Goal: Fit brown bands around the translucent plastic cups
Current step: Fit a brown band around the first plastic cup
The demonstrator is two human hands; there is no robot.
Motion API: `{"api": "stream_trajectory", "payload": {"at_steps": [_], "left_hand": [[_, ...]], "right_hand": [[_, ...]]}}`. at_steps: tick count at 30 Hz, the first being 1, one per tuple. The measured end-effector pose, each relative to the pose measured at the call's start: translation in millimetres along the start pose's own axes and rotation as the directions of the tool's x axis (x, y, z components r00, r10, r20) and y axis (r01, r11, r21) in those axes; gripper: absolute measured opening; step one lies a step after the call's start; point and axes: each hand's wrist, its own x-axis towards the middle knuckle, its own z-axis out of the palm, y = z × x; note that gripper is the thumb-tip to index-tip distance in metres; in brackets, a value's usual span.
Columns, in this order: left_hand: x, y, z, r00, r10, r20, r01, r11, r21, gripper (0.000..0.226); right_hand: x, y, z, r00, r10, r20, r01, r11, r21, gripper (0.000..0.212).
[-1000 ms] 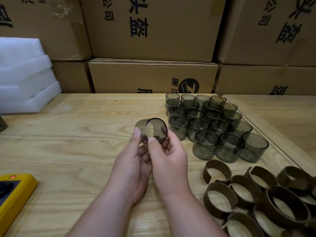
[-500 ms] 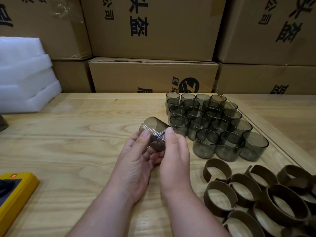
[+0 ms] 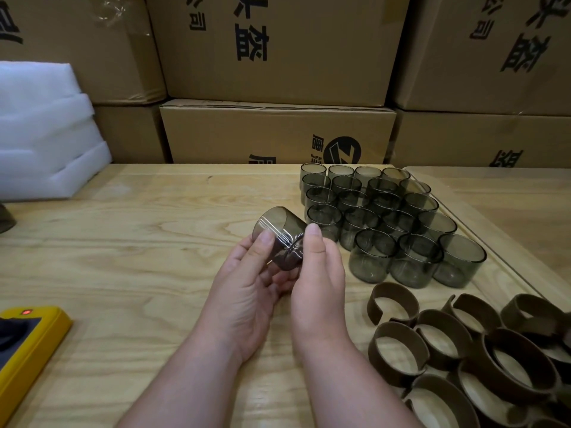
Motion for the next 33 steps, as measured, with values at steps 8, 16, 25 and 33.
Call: {"api": "stream_trajectory", "payload": {"at_steps": [8, 16, 25, 33], "left_hand": [[-0.8, 3.6, -0.3, 0.995, -0.097, -0.027, 0.095, 0.991, -0.093, 0.055], [3.5, 6.8, -5.2, 0.982, -0.184, -0.05, 0.168, 0.958, -0.234, 0.044], [7.9, 3.1, -8.5, 0.993, -0.114, -0.017, 0.106, 0.963, -0.249, 0.037], [4.3, -2.0, -6.9, 0.996, 0.02, 0.083, -0.017, 0.999, -0.028, 0.05]], "right_hand": [[-3.4, 2.1, 1.8, 0.99, -0.057, 0.129, 0.062, 0.998, -0.033, 0.049], [-4.9, 6.1, 2.6, 0.983, -0.076, 0.167, 0.111, 0.972, -0.208, 0.038], [-1.5, 2.2, -1.2, 0.992, -0.059, 0.112, 0.066, 0.996, -0.062, 0.01], [-1.4, 3.7, -3.0, 0.998, -0.06, 0.036, 0.061, 0.997, -0.043, 0.05]]}}
